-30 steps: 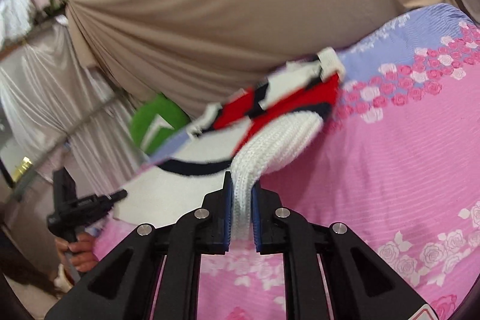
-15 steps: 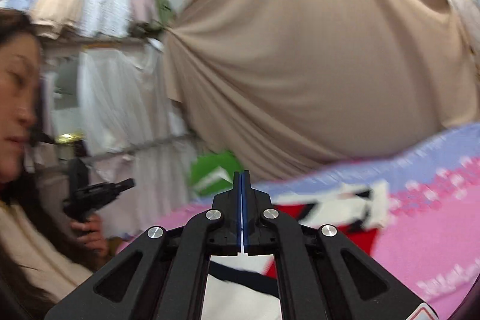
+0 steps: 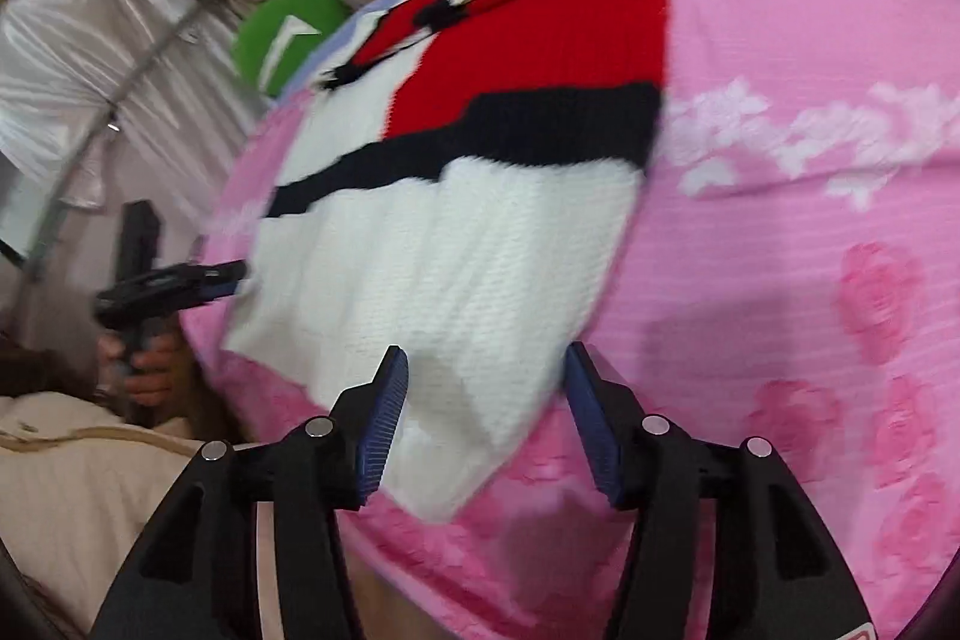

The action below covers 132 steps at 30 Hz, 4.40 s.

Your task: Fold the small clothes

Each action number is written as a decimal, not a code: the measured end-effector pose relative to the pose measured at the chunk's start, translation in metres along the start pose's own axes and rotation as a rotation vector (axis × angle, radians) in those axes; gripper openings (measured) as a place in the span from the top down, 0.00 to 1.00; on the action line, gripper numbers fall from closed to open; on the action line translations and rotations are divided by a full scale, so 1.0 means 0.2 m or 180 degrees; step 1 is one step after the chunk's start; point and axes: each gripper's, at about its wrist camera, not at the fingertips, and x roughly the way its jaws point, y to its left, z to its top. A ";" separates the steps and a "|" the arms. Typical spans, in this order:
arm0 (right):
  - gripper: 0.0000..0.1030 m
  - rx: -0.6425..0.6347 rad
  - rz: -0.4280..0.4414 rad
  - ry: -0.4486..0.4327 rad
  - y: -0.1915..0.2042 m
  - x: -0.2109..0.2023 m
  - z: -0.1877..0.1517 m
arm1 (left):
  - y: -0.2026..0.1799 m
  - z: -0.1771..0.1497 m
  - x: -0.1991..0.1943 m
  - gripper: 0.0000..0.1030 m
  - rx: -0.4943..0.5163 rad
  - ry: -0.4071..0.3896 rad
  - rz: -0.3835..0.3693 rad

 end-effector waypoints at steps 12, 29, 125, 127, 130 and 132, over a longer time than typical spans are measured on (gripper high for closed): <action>0.93 -0.0506 0.1558 -0.1243 0.18 -0.50 0.03 | -0.13 -0.01 -0.58 0.90 0.0146 -0.1225 -0.0956; 0.61 0.0549 0.0224 -0.2682 -0.14 -0.36 1.14 | -0.19 1.27 -0.24 0.75 -0.0173 -0.1673 0.0435; 0.75 -0.0361 -0.1605 -0.1337 0.12 -0.03 0.99 | -0.44 0.85 0.05 0.31 0.0678 -0.1393 0.0780; 0.54 -0.0389 -0.1624 -0.1372 0.14 0.07 1.16 | -0.46 1.01 0.10 0.26 0.0594 -0.1451 0.0917; 0.51 -0.0172 -0.1665 -0.1307 0.04 0.21 1.35 | -0.39 1.20 0.23 0.26 0.0391 -0.1310 0.0991; 0.51 -0.0039 -0.1722 -0.1258 -0.04 0.30 1.40 | -0.32 1.27 0.32 0.26 0.0201 -0.1225 0.1009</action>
